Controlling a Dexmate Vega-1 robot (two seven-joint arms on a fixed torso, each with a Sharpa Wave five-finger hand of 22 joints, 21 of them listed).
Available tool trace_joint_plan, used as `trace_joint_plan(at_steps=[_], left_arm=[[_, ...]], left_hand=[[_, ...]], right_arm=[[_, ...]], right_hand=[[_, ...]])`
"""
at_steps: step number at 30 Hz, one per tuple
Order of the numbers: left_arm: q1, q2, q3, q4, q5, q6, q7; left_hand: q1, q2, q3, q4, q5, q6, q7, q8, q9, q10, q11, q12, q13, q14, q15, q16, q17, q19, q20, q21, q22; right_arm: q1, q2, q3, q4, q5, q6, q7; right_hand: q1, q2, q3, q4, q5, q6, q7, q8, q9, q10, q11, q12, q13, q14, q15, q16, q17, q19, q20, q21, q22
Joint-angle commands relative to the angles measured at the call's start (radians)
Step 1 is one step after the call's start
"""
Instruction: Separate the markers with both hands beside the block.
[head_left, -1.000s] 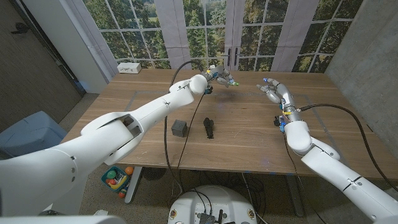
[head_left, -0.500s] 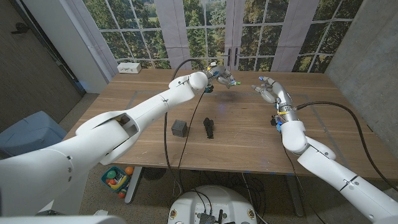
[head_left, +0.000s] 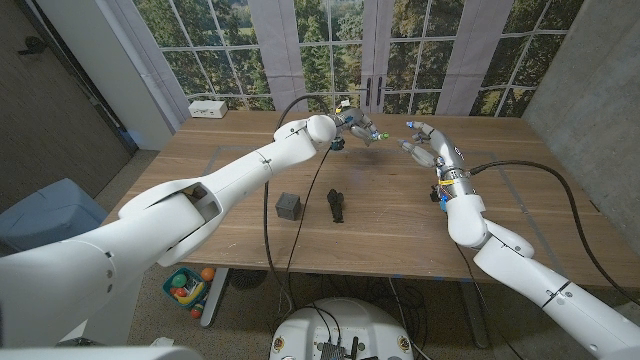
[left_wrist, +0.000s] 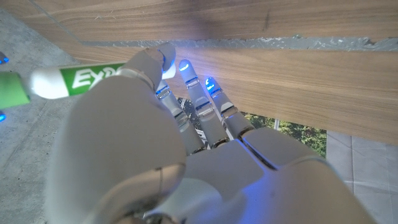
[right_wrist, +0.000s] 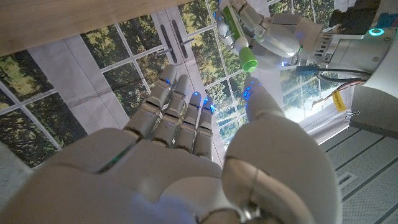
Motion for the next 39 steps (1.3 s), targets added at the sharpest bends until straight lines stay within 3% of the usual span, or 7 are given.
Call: trace_joint_plan(at_steps=[1, 6, 11, 15, 23, 34, 39], left_arm=[[-0.018, -0.011, 0.014, -0.025, -0.02, 0.081, -0.02], [-0.02, -0.007, 0.017, -0.036, -0.028, 0.085, -0.021], [-0.021, -0.006, 0.017, -0.038, -0.038, 0.088, -0.022], [-0.024, -0.005, 0.02, -0.036, -0.042, 0.089, -0.025], [-0.03, -0.004, 0.026, -0.027, -0.046, 0.083, -0.028], [-0.039, -0.003, 0.031, -0.012, -0.053, 0.064, -0.047], [-0.042, -0.006, 0.029, -0.001, -0.061, 0.055, -0.057]], left_hand=[[-0.004, 0.0, -0.003, 0.011, 0.011, 0.067, 0.072, 0.007, 0.005, 0.219, 0.039, 0.06, 0.407, 0.011, -0.123, 0.003, 0.004, 0.007, -0.026, -0.002, 0.002], [-0.003, -0.001, -0.003, 0.011, 0.017, 0.066, 0.072, 0.008, 0.007, 0.219, 0.039, 0.06, 0.412, 0.014, -0.123, 0.004, 0.006, 0.008, -0.026, -0.002, 0.002], [-0.002, -0.002, -0.004, 0.011, 0.023, 0.066, 0.072, 0.008, 0.007, 0.221, 0.039, 0.058, 0.412, 0.014, -0.123, 0.003, 0.008, 0.009, -0.026, -0.001, 0.002], [-0.002, -0.002, -0.006, 0.011, 0.027, 0.065, 0.074, 0.007, 0.008, 0.217, 0.04, 0.055, 0.415, 0.016, -0.123, 0.004, 0.011, 0.009, -0.026, -0.001, 0.003], [0.0, -0.002, -0.008, 0.011, 0.037, 0.066, 0.075, 0.006, 0.005, 0.219, 0.04, 0.05, 0.418, 0.017, -0.123, 0.003, 0.016, 0.009, -0.025, -0.001, 0.004], [0.001, -0.002, -0.011, 0.011, 0.044, 0.066, 0.075, 0.006, 0.006, 0.222, 0.041, 0.046, 0.419, 0.017, -0.123, 0.002, 0.02, 0.011, -0.026, 0.0, 0.004], [0.001, -0.002, -0.012, 0.011, 0.048, 0.065, 0.075, 0.006, 0.007, 0.224, 0.041, 0.046, 0.421, 0.017, -0.123, 0.002, 0.022, 0.01, -0.026, 0.0, 0.004]], right_arm=[[0.018, 0.013, -0.036, 0.016, -0.102, -0.006, -0.042], [0.028, 0.01, -0.047, 0.014, -0.121, -0.028, -0.021], [0.038, 0.015, -0.066, 0.008, -0.161, -0.065, -0.019], [0.044, 0.025, -0.082, 0.011, -0.193, -0.087, -0.036], [0.063, 0.033, -0.101, 0.038, -0.213, -0.062, -0.058], [0.101, 0.065, -0.126, 0.085, -0.236, -0.052, -0.092], [0.118, 0.056, -0.127, 0.087, -0.204, -0.044, -0.041]], right_hand=[[0.046, -0.001, -0.014, 0.0, -0.001, 0.041, -0.015, 0.013, 0.006, 0.026, -0.026, 0.018, 0.015, 0.023, -0.158, 0.04, 0.037, 0.017, -0.019, 0.026, 0.013], [0.083, 0.0, -0.028, 0.003, -0.002, 0.062, -0.037, 0.016, 0.008, 0.041, -0.038, 0.029, 0.028, 0.047, -0.167, 0.079, 0.073, 0.026, -0.029, 0.051, 0.026], [0.113, 0.0, -0.048, 0.006, -0.002, 0.06, -0.039, 0.011, 0.01, 0.062, -0.044, 0.043, 0.043, 0.076, -0.168, 0.127, 0.118, 0.036, -0.034, 0.082, 0.043], [0.142, -0.001, -0.056, 0.004, -0.001, 0.066, -0.044, 0.01, 0.011, 0.069, -0.058, 0.049, 0.053, 0.078, -0.172, 0.149, 0.146, 0.018, -0.032, 0.09, 0.049], [0.205, 0.03, -0.047, 0.006, 0.001, 0.133, -0.044, 0.031, 0.013, 0.115, -0.083, 0.076, 0.075, 0.116, -0.18, 0.175, 0.179, 0.035, -0.063, 0.125, 0.053], [0.248, 0.051, -0.043, 0.007, 0.002, 0.186, -0.062, 0.048, 0.015, 0.156, -0.094, 0.098, 0.095, 0.162, -0.183, 0.186, 0.199, 0.065, -0.086, 0.183, 0.083], [0.295, 0.059, -0.035, 0.0, 0.007, 0.244, -0.052, 0.066, 0.016, 0.2, -0.088, 0.12, 0.113, 0.208, -0.188, 0.185, 0.21, 0.083, -0.111, 0.239, 0.113]])
